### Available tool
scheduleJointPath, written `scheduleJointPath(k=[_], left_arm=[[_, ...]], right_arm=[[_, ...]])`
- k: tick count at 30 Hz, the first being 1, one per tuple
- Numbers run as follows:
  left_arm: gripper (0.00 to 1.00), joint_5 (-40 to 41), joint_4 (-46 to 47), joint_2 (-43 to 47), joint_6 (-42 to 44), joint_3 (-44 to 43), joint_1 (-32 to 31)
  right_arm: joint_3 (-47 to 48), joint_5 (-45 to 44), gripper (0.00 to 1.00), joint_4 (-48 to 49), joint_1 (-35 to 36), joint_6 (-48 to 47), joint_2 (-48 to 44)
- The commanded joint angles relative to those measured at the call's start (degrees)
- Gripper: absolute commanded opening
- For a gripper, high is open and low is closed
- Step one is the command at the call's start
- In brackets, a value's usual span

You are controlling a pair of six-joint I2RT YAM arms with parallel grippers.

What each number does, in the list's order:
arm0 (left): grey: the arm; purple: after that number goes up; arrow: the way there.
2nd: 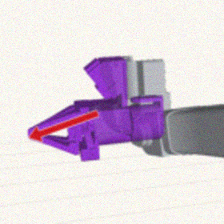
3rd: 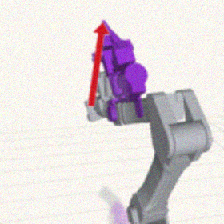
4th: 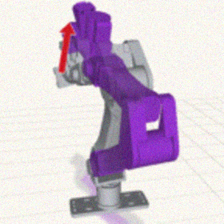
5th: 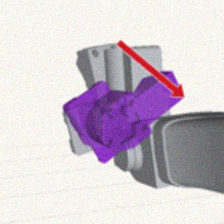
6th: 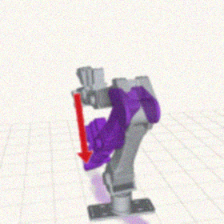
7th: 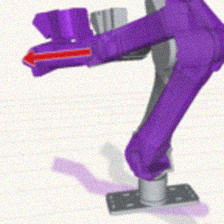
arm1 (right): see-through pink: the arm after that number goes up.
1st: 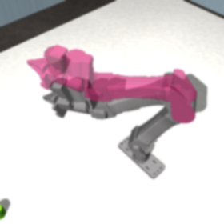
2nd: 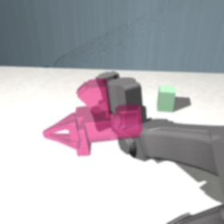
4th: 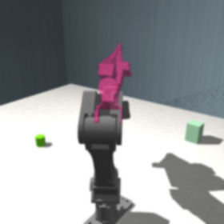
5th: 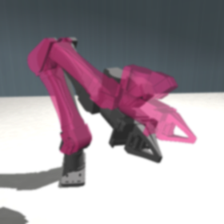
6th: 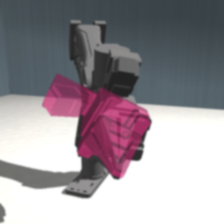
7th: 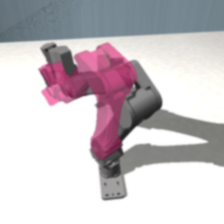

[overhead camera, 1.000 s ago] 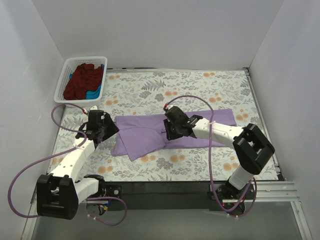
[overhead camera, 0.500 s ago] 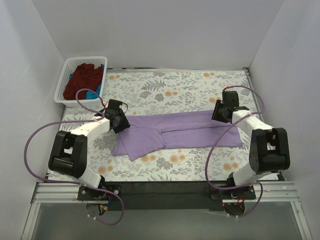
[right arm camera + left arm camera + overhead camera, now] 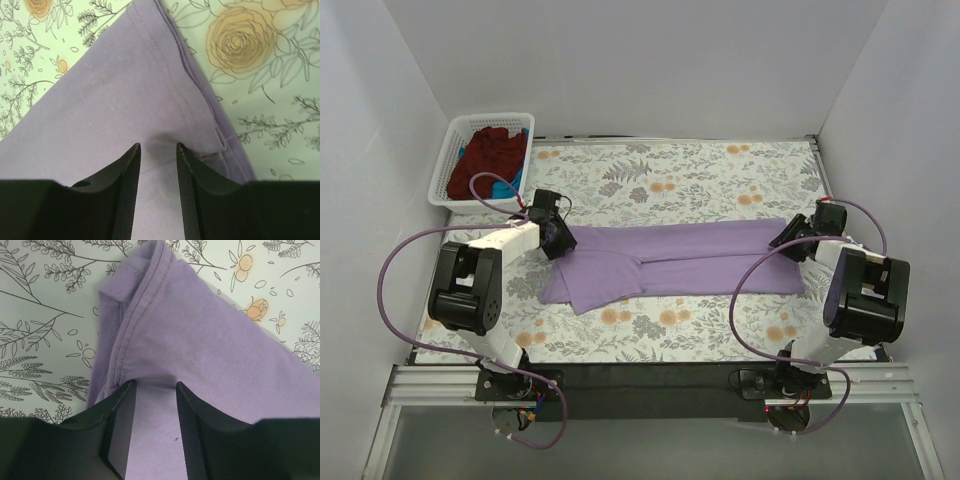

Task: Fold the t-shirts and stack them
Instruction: Fold the tshirt

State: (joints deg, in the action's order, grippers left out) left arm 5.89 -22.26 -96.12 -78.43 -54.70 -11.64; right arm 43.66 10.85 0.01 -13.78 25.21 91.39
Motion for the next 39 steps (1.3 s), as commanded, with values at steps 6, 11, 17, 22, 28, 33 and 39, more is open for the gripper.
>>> scheduleJointPath(k=[6, 11, 17, 22, 28, 33, 39], left_arm=[[0.45, 3.78, -3.92, 8.03, 1.18, -2.26, 0.04], [0.47, 5.01, -7.18, 13.4, -0.93, 0.9, -2.07], [0.48, 2.99, -12.18, 24.21, -5.14, 9.86, -4.53], [0.46, -3.32, -19.03, 31.95, -10.07, 15.75, -5.32], [0.44, -8.61, -20.63, 35.91, -14.29, 20.68, -7.43], [0.39, -8.97, -19.23, 34.77, -15.96, 22.53, -9.45], [0.34, -10.11, -16.07, 31.17, -15.79, 23.49, -10.07]], right_arm=[[-2.09, 1.28, 0.43, -2.65, 3.64, -0.87, -9.11], [-1.3, -2.68, 0.42, -3.79, 19.2, -3.5, -13.25], [2.48, -0.49, 0.39, -4.31, 40.3, -7.38, -13.18], [1.17, 4.07, 0.37, -2.13, 49.27, 2.1, -9.75], [-2.35, 9.1, 0.37, 9.55, 53.42, 13.72, -5.53], [-2.09, 8.49, 0.37, 11.85, 54.91, 15.92, -2.98], [-2.44, 8.75, 0.37, 13.26, 55.35, 16.8, -0.96]])
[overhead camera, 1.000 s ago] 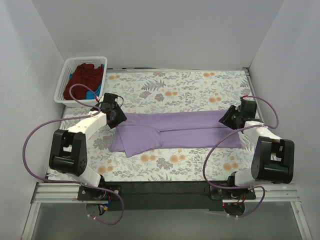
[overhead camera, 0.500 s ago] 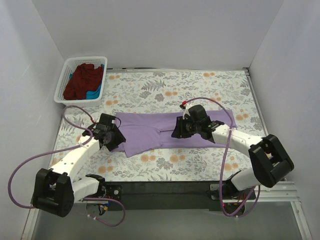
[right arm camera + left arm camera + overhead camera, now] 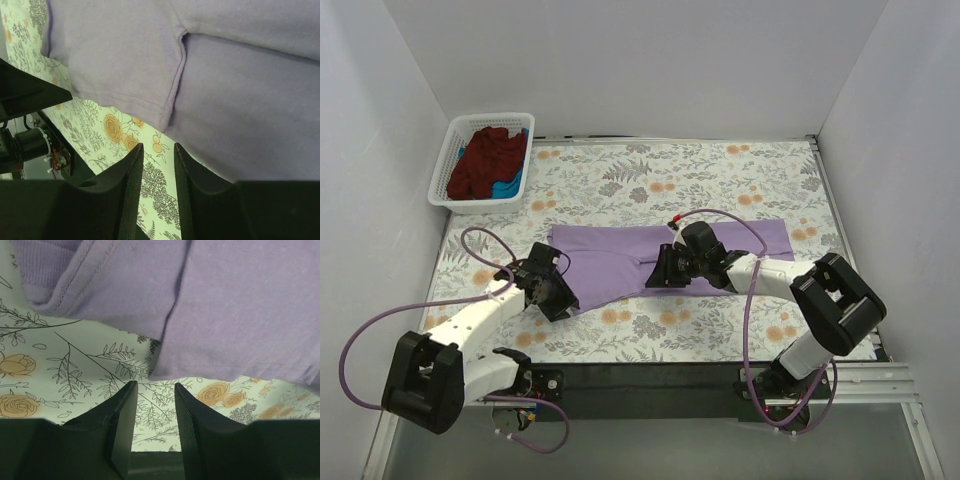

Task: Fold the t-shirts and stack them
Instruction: Fold the tshirt

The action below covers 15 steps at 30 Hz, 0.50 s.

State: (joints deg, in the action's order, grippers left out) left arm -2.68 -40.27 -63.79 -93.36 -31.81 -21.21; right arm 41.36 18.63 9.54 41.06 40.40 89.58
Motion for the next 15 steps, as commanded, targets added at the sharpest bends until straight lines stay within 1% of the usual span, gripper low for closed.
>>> scheduleJointPath(k=[1, 15], left_arm=[[0.34, -1.45, 2.21, -1.51, -0.86, 0.79, -0.5], [0.34, -2.6, 5.47, -5.38, -0.06, 0.96, -0.85]], right_arm=[[-0.14, 0.97, 0.37, 3.9, 0.6, 1.78, 1.03], [0.73, 2.02, 0.36, 5.23, 1.57, 2.75, 5.25]])
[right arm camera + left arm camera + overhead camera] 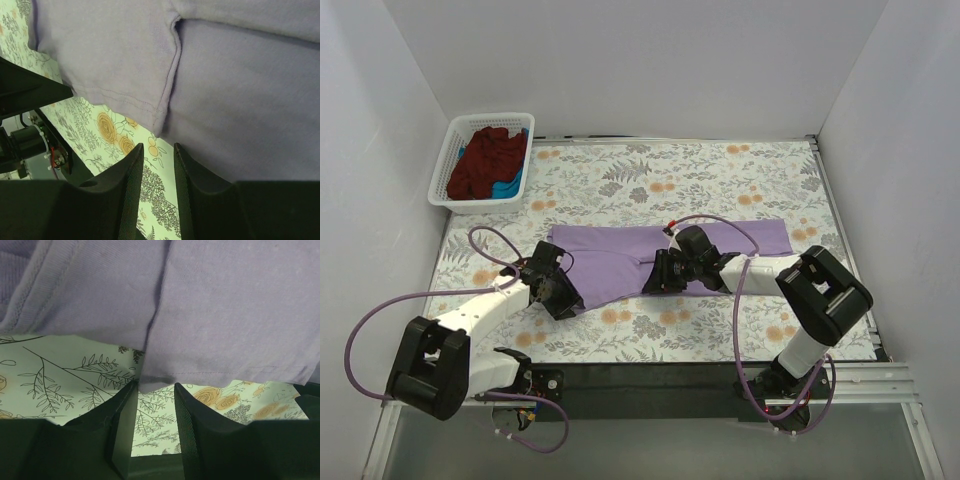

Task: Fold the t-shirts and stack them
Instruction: Fold the tshirt

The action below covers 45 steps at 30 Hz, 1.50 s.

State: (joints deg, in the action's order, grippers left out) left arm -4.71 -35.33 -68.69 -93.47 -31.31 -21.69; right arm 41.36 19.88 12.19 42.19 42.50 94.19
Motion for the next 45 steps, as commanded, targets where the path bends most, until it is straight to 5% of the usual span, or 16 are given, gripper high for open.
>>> scheduleJointPath(k=[1, 17, 33, 40, 45], left_arm=[[0.33, -0.48, 0.53, -0.31, 0.13, 0.46, -0.37], [0.01, 0.4, -0.53, 3.03, -0.04, 0.28, -0.37], [0.0, 0.93, -1.67, 3.65, 0.57, -0.77, -0.37], [0.0, 1.98, -3.25, 3.56, 0.92, -2.35, -0.37], [0.0, 3.3, -3.87, 3.21, 1.8, -4.89, -0.28]], right_arm=[[0.91, 0.95, 0.36, 2.75, 0.43, 0.65, 0.73], [1.96, 2.01, 0.35, 3.72, 0.96, 1.53, 3.19], [3.81, 2.09, 0.3, 3.64, 0.87, 1.8, 3.45], [4.16, 2.01, 0.01, 3.55, 0.87, 1.36, 3.72], [5.04, 2.01, 0.01, 3.46, 0.78, 0.74, 3.19]])
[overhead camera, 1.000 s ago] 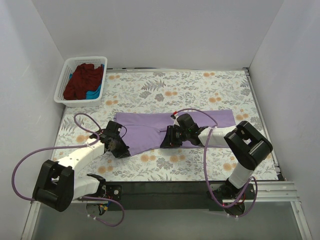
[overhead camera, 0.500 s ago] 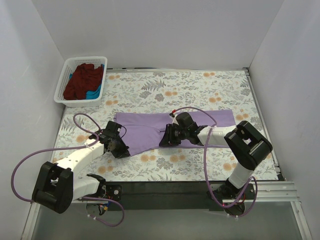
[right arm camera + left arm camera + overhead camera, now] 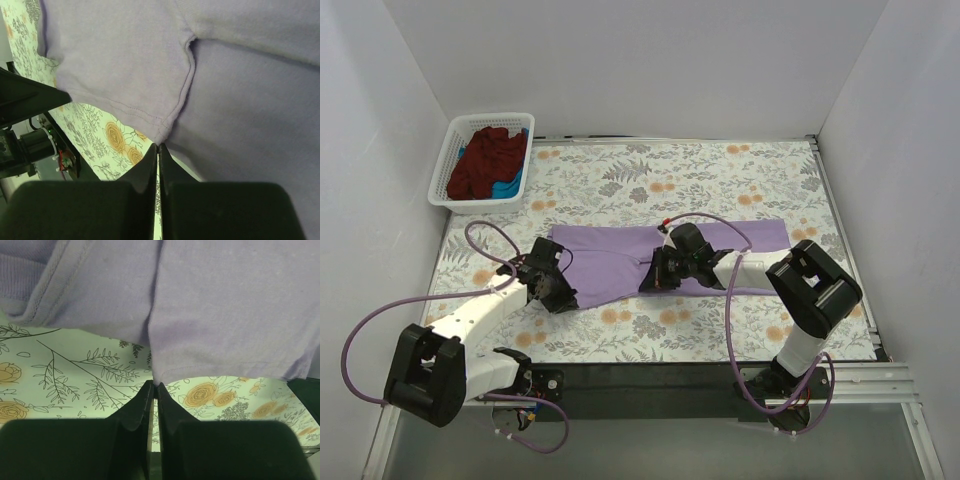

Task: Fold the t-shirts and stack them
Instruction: Fold the tshirt

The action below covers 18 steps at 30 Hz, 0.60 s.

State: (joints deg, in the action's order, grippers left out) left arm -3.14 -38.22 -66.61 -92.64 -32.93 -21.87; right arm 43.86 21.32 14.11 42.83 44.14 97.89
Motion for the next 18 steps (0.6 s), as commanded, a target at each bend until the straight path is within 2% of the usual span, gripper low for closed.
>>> scheduleJointPath(k=[1, 9, 18], left_arm=[[0.0, 2.08, -1.24, 0.78, 1.14, -3.89, -0.1], [0.0, 5.24, -1.95, -3.17, 3.34, -10.13, 1.39], [0.0, 3.4, 0.33, -7.3, 7.03, -13.65, 7.01]], right_arm=[[3.07, 0.65, 0.01, 1.54, 0.15, -0.98, -0.76], [6.59, 1.79, 0.01, 1.27, -1.08, -0.72, 0.2], [12.3, 3.2, 0.01, 0.48, -3.63, -1.25, 4.15]])
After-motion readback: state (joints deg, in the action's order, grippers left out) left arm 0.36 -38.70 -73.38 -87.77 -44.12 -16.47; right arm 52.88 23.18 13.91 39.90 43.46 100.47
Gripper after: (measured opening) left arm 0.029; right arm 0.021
